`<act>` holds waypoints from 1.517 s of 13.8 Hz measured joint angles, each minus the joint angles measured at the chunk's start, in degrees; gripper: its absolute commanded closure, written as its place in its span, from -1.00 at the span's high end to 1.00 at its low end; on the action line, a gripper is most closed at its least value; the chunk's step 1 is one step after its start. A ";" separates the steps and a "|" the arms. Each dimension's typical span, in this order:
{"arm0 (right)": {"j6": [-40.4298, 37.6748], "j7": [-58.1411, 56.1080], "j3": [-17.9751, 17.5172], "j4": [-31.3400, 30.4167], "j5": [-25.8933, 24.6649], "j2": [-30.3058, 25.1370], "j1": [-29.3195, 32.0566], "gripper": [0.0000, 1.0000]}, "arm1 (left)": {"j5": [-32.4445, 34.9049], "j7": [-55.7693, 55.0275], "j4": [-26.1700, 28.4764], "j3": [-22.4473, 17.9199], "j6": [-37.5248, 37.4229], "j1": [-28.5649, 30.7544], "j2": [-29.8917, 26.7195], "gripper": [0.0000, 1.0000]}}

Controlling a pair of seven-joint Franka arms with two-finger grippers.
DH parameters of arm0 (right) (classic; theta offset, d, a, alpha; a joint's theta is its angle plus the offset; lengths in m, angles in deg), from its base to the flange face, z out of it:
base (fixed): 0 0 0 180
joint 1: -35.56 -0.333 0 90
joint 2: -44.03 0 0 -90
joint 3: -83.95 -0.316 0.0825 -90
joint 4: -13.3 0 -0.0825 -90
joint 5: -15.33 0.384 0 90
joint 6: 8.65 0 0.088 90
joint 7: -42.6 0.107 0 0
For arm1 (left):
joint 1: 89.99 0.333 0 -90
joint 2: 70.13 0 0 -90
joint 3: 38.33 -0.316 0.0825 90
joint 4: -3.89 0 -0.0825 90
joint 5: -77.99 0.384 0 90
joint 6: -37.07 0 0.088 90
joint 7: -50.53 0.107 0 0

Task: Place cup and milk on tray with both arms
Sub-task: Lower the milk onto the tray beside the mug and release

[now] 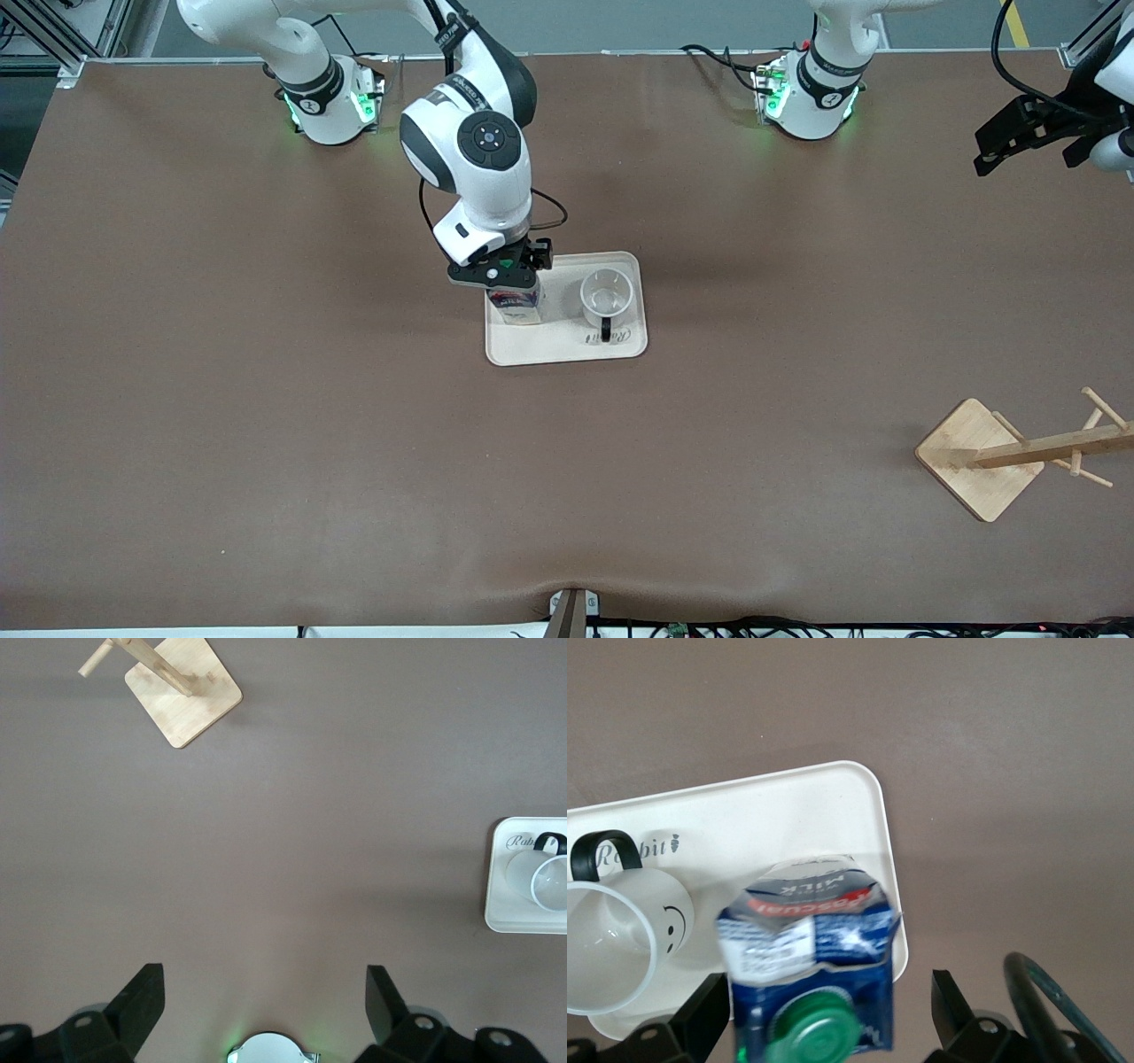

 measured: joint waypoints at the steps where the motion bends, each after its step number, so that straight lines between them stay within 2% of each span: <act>1: 0.00 0.21 0.01 0.07 -0.02 0.00 0.00 1.00 | 0.00 0.00 0.01 0.02 0.00 0.00 0.00 1.00; 7: -0.31 0.82 0.03 1.84 -0.05 0.02 0.00 1.00 | 0.00 0.64 0.42 0.13 0.00 -0.01 0.06 1.00; 13: -14.16 -0.64 0.91 14.54 -0.30 -0.48 1.19 1.00 | 0.00 1.64 0.42 0.14 0.11 -0.01 0.59 1.00; 18: -22.17 -17.00 1.49 16.28 -0.34 -4.07 13.34 1.00 | 0.00 1.68 0.23 0.25 0.79 -0.06 0.62 1.00; 21: -25.18 -22.46 1.52 16.26 -0.29 -7.87 17.87 1.00 | 0.01 1.68 -0.01 0.28 1.31 -0.10 0.66 1.00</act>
